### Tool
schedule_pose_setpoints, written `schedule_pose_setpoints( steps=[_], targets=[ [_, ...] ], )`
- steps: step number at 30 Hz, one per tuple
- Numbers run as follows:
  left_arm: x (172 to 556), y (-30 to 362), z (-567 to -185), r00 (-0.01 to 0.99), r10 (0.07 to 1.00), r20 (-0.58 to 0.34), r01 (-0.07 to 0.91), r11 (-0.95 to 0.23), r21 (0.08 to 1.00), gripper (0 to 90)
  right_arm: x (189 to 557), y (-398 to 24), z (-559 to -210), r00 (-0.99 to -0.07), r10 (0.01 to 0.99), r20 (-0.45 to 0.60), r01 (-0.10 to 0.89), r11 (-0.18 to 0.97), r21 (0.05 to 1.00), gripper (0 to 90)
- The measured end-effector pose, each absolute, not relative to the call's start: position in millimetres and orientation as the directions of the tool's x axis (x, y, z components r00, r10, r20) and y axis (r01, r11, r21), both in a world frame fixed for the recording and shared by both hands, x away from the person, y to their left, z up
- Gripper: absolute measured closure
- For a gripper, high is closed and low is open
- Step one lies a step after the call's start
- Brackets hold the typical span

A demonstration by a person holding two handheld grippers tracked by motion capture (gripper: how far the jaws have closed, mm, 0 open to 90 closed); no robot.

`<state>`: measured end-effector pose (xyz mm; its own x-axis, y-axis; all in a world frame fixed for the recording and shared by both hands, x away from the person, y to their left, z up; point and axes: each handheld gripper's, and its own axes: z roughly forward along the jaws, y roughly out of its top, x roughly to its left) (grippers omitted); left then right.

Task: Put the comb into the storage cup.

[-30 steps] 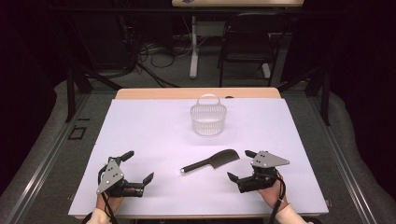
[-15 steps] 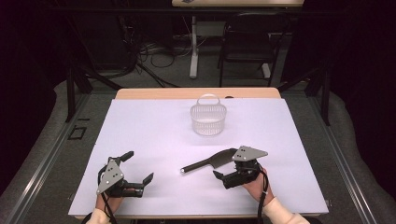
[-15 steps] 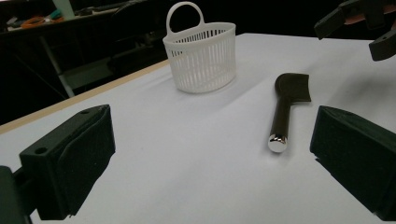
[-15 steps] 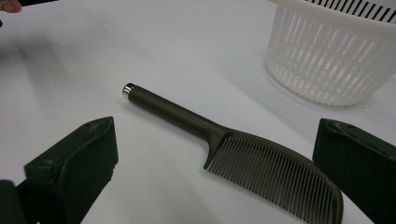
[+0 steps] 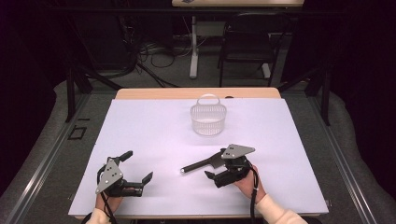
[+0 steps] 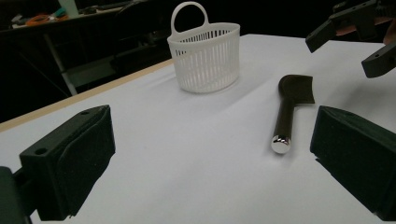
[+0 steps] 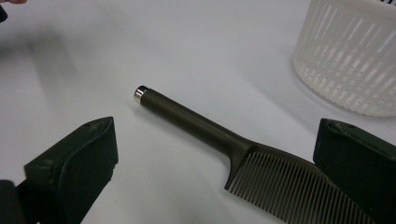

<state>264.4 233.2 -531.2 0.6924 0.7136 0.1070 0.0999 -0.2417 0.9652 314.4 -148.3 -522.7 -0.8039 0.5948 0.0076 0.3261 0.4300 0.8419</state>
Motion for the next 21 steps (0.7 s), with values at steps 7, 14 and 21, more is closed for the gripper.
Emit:
schedule_pose_setpoints(
  steps=[7,14,21],
  targets=[
    [264.3,233.3,-531.0,0.694,0.712,0.108,0.101,-0.245,0.964,0.0,318.3,-135.4,-523.4,-0.818,0.576,0.012,0.328,0.449,0.831,0.0],
    [264.2,233.2,-531.0,0.693,0.713,0.11,0.102,-0.247,0.964,0.0,321.9,-127.3,-524.2,-0.823,0.568,0.019,0.336,0.459,0.822,0.0],
    [264.3,233.2,-531.0,0.692,0.714,0.106,0.105,-0.245,0.964,0.0,326.1,-117.8,-525.3,-0.823,0.568,0.031,0.354,0.469,0.809,0.0]
  ],
)
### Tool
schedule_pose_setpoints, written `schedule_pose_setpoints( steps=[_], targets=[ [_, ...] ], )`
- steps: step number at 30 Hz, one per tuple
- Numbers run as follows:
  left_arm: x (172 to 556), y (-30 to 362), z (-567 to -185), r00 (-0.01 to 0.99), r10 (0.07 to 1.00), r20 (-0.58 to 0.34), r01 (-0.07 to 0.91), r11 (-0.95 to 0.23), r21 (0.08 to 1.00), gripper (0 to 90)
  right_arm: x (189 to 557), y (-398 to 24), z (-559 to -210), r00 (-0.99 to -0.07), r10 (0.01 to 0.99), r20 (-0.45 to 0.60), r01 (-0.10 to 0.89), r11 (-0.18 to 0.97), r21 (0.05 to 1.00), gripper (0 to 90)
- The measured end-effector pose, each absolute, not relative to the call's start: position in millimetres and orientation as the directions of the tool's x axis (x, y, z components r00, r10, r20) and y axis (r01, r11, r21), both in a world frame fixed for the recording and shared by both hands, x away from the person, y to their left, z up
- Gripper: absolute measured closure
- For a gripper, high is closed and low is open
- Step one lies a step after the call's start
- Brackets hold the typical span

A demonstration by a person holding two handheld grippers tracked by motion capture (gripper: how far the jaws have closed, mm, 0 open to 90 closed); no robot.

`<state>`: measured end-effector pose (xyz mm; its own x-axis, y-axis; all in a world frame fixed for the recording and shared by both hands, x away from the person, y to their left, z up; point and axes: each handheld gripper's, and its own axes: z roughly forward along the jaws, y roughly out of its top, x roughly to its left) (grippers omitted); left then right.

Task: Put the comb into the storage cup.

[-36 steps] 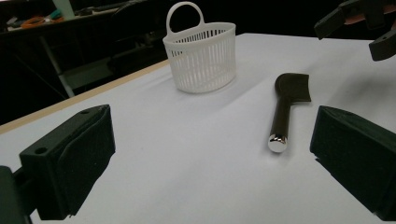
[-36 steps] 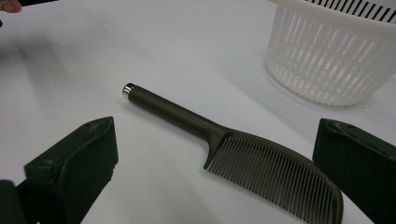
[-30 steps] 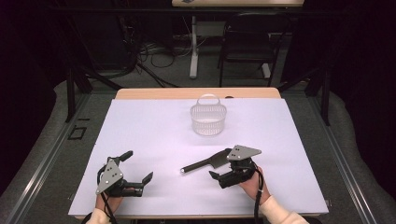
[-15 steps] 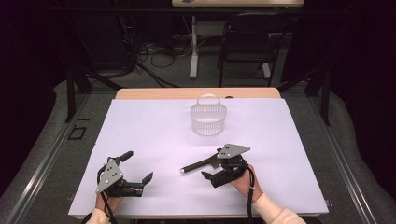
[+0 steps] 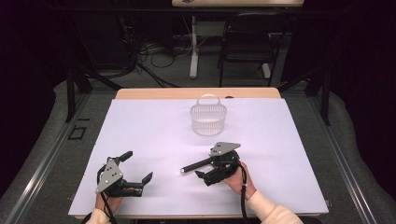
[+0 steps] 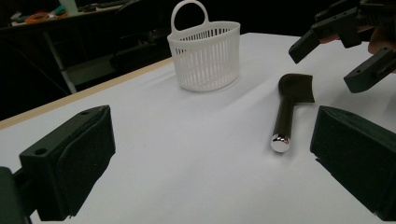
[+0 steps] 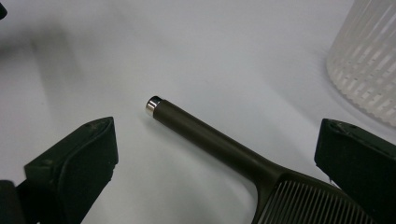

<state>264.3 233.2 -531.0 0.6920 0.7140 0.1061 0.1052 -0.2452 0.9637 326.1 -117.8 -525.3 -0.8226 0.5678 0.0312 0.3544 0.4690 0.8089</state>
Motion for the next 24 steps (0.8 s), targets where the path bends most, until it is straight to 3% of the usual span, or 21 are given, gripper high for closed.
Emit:
schedule_pose_setpoints(
  steps=[8,15,17,19,21,22,23,24],
  targets=[
    [264.7,233.5,-531.2,0.689,0.718,0.101,0.112,-0.242,0.964,0.0,330.7,-107.9,-525.9,-0.83,0.556,0.037,0.36,0.485,0.797,0.3],
    [265.7,235.3,-531.3,0.668,0.737,0.097,0.128,-0.243,0.962,0.0,335.3,-99.9,-529.6,-0.826,0.563,0.039,0.374,0.493,0.786,7.1],
    [265.1,235.3,-531.2,0.668,0.738,0.098,0.13,-0.245,0.961,0.0,337.6,-96.7,-529.9,-0.825,0.564,0.043,0.377,0.493,0.784,15.3],
    [264.5,235.8,-531.0,0.668,0.738,0.099,0.128,-0.245,0.961,0.1,338.1,-95.9,-530.2,-0.822,0.568,0.042,0.379,0.491,0.785,16.6],
    [264.4,236.1,-531.0,0.666,0.74,0.099,0.128,-0.244,0.961,0.0,341.1,-93.5,-531.9,-0.823,0.565,0.057,0.388,0.486,0.783,29.4],
    [264.3,236.1,-531.0,0.665,0.74,0.097,0.13,-0.244,0.961,0.0,341.1,-93.5,-531.9,-0.823,0.565,0.057,0.388,0.486,0.783,29.4],
    [264.4,236.1,-531.0,0.666,0.739,0.099,0.131,-0.246,0.96,0.0,342.0,-91.7,-532.6,-0.824,0.564,0.053,0.387,0.492,0.78,39.7],
    [264.4,235.9,-531.1,0.666,0.74,0.098,0.133,-0.247,0.96,0.0,342.2,-90.6,-532.7,-0.823,0.565,0.057,0.391,0.491,0.778,41.8]
  ],
)
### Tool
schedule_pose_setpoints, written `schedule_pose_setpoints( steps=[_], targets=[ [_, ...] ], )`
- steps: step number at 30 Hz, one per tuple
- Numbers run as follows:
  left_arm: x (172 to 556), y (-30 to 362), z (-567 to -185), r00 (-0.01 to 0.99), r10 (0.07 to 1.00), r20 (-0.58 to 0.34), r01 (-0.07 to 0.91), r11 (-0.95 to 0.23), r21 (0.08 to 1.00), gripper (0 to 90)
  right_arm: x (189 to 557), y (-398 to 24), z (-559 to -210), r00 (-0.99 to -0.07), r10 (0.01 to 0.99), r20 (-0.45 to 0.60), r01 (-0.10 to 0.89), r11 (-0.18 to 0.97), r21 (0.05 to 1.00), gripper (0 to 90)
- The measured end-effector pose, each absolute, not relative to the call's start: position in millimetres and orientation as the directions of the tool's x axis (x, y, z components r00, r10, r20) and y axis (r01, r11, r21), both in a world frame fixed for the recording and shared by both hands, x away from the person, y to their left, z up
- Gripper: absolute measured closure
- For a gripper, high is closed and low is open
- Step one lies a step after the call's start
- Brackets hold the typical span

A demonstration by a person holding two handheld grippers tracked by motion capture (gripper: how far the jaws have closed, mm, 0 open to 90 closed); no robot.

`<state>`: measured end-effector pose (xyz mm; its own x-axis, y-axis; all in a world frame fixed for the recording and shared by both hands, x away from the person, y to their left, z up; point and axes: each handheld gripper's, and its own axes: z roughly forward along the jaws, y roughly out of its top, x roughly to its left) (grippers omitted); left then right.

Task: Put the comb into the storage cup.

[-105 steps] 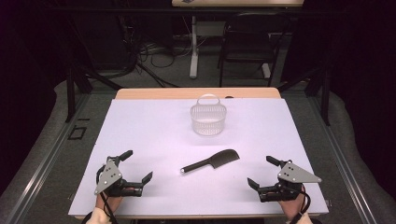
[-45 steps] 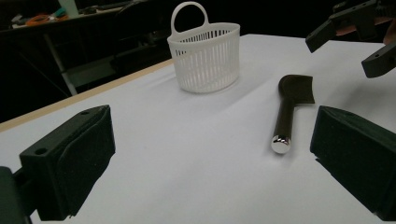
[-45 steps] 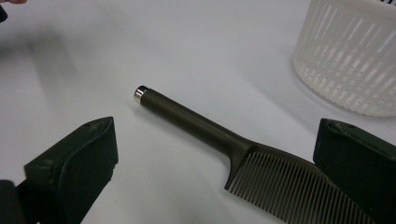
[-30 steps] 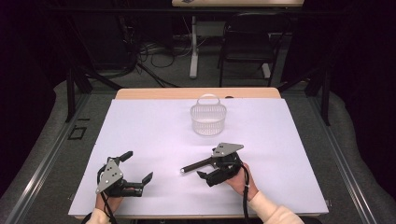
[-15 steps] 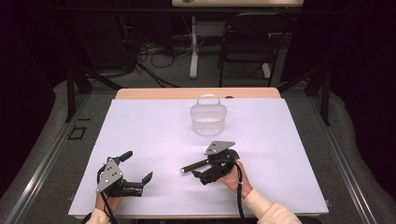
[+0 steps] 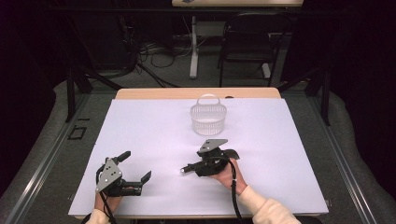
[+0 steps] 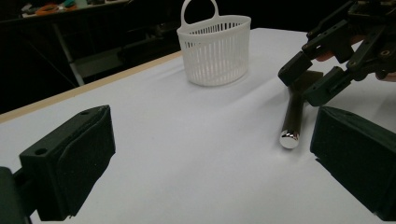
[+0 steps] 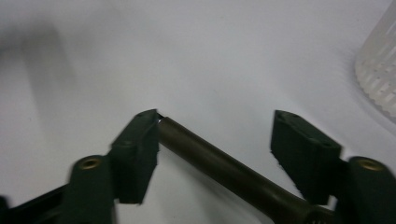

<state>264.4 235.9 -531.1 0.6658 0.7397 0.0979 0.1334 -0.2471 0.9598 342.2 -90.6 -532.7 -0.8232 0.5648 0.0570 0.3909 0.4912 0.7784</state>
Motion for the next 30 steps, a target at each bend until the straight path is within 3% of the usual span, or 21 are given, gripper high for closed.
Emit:
schedule_pose_setpoints(
  steps=[1,3,4,5,6,7,9,11,12,30],
  targets=[
    [264.5,235.8,-531.1,0.666,0.739,0.098,0.135,-0.249,0.959,0.0,342.2,-90.6,-532.7,-0.823,0.565,0.057,0.391,0.491,0.778,41.8],
    [264.5,235.8,-531.1,0.664,0.741,0.099,0.136,-0.25,0.959,0.0,343.3,-88.4,-533.4,-0.826,0.561,0.054,0.389,0.498,0.775,50.9],
    [264.6,235.9,-531.1,0.663,0.742,0.098,0.137,-0.25,0.959,0.1,343.9,-86.5,-534.6,-0.824,0.565,0.05,0.387,0.496,0.777,60.6],
    [264.6,235.9,-531.1,0.663,0.742,0.098,0.137,-0.249,0.959,0.1,343.9,-86.5,-534.6,-0.824,0.565,0.05,0.387,0.496,0.777,60.6],
    [264.6,235.8,-531.1,0.663,0.742,0.099,0.137,-0.25,0.959,0.1,344.5,-84.4,-536.6,-0.822,0.567,0.054,0.391,0.493,0.777,69.9],
    [264.6,235.6,-531.1,0.662,0.743,0.098,0.137,-0.249,0.959,0.1,344.5,-84.4,-536.6,-0.822,0.567,0.054,0.391,0.493,0.777,69.9],
    [264.6,235.2,-531.1,0.661,0.744,0.098,0.138,-0.248,0.959,0.1,345.4,-81.4,-538.9,-0.821,0.568,0.054,0.391,0.491,0.778,80.9],
    [264.7,235.5,-531.1,0.659,0.746,0.097,0.138,-0.248,0.959,0.1,345.3,-80.5,-539.1,-0.821,0.568,0.055,0.392,0.492,0.778,83.7],
    [264.8,235.6,-531.1,0.659,0.746,0.098,0.138,-0.249,0.959,0.1,345.3,-77.7,-539.2,-0.821,0.569,0.047,0.388,0.497,0.776,89.7],
    [265.0,235.1,-531.1,0.658,0.746,0.101,0.138,-0.252,0.958,0.1,346.1,-53.4,-547.1,-0.846,0.533,0.008,0.362,0.563,0.743,90.0]
  ],
)
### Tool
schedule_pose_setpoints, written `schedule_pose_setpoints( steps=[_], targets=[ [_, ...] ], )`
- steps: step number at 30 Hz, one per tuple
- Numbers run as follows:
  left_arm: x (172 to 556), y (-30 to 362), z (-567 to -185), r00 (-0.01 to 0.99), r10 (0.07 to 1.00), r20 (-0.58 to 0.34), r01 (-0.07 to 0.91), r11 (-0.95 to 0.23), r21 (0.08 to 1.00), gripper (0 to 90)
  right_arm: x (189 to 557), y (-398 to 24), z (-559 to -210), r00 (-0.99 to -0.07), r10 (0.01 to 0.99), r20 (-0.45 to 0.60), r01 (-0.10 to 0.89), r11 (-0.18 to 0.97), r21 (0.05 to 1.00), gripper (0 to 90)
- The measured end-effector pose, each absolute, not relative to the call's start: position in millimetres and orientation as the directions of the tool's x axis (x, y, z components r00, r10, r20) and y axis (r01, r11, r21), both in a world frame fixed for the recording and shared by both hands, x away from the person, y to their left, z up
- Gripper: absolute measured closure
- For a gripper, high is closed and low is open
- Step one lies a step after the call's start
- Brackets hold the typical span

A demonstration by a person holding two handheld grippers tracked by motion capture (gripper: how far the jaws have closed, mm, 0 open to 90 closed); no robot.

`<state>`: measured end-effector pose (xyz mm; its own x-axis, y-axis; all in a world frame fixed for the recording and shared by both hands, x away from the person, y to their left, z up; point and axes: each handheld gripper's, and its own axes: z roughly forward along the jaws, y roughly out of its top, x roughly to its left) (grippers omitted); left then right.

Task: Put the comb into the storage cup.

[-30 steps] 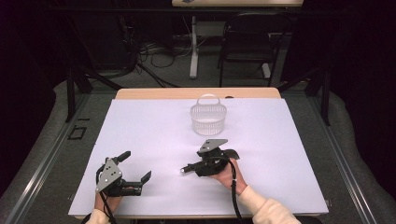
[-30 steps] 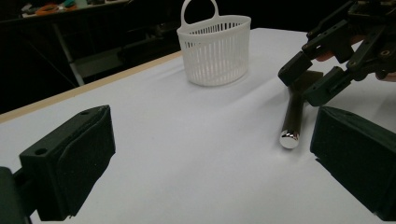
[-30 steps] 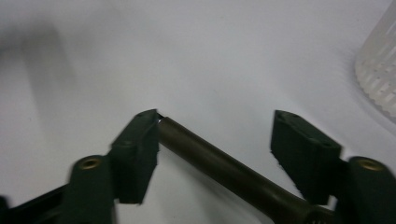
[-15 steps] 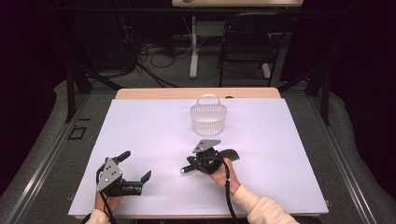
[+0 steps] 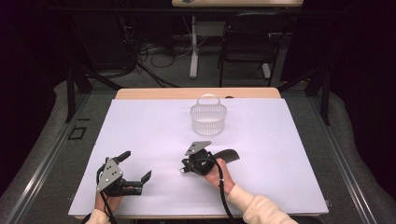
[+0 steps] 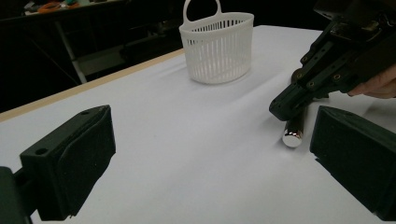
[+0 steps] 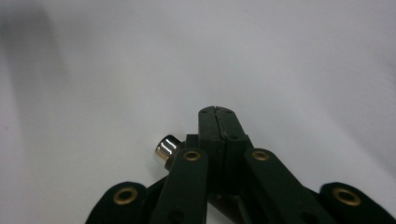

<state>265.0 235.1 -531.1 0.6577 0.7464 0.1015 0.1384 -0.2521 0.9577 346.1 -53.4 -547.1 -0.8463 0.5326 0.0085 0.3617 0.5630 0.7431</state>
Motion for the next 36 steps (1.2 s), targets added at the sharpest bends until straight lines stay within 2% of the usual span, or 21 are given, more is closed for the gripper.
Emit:
schedule_pose_setpoints(
  steps=[36],
  targets=[
    [265.6,235.9,-530.4,0.655,0.749,0.102,0.137,-0.25,0.958,0.2,320.8,-61.0,-542.1,-0.892,0.448,0.064,0.383,0.673,0.633,90.0]
  ],
)
